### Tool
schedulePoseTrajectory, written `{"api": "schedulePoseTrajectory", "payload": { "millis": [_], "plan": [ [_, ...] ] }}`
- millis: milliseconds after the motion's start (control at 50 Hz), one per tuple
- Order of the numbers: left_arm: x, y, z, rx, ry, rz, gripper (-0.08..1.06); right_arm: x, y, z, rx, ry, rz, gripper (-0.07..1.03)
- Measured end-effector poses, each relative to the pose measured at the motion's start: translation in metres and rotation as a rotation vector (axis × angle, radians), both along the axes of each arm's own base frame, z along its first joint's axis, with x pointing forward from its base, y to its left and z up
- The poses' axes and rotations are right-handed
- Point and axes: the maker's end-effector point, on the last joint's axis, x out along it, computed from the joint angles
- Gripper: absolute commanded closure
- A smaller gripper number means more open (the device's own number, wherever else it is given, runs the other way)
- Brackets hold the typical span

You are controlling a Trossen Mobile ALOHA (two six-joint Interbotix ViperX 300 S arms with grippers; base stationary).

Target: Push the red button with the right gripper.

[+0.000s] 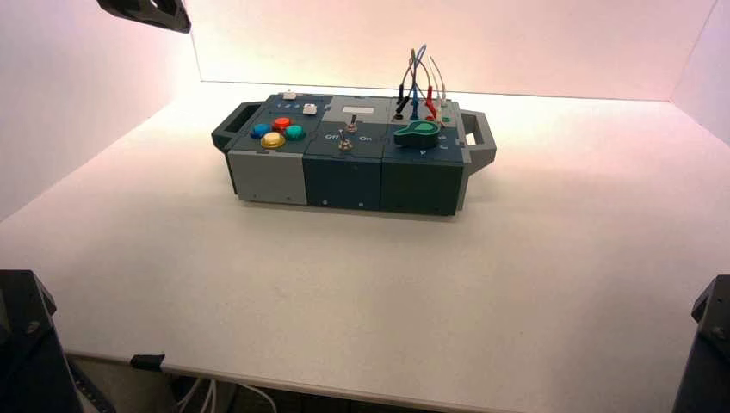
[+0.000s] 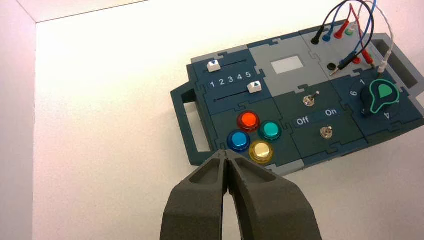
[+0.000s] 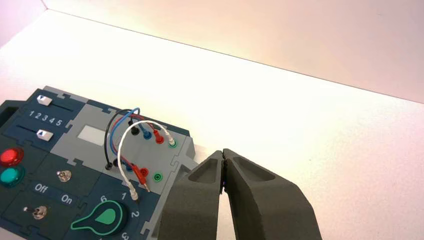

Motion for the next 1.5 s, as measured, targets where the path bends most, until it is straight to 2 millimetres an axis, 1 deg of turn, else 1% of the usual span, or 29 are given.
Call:
{"api": "schedulePoseTrajectory", "payload": {
  "millis": [440,600,800,940,1000,1100,1220,1360,1500],
  "plan": [
    [-0.001,0.000,-0.001,0.001,0.002,0.001,1.00,0.000,0.001,0.000,0.003,0.001,0.000,0.98],
    [-0.001,0.000,-0.001,0.000,0.000,0.001,1.00,-0.004,0.001,-0.001,0.010,0.027,-0.002,0.98],
    [-0.001,0.000,0.006,-0.003,-0.022,0.001,1.00,-0.009,0.003,0.013,0.029,0.057,-0.005,0.98],
    [-0.002,-0.002,0.007,-0.008,-0.010,-0.009,1.00,-0.008,0.013,0.025,0.033,0.072,0.023,0.98],
    [-0.001,-0.004,0.011,-0.013,-0.004,-0.023,1.00,-0.008,0.020,0.034,0.026,0.080,0.048,0.98],
    [0.002,-0.009,0.021,-0.023,0.001,-0.045,1.00,-0.008,0.027,0.041,0.021,0.097,0.068,0.98],
    [0.001,-0.017,0.034,-0.039,0.035,-0.097,1.00,-0.010,0.035,0.040,0.005,0.150,0.097,0.98],
    [-0.008,-0.026,0.037,-0.050,0.106,-0.159,1.00,-0.015,0.047,0.037,-0.018,0.204,0.144,0.98],
    [-0.020,-0.032,0.034,-0.050,0.177,-0.221,1.00,-0.020,0.061,0.033,-0.057,0.245,0.208,0.98]
  ]
}}
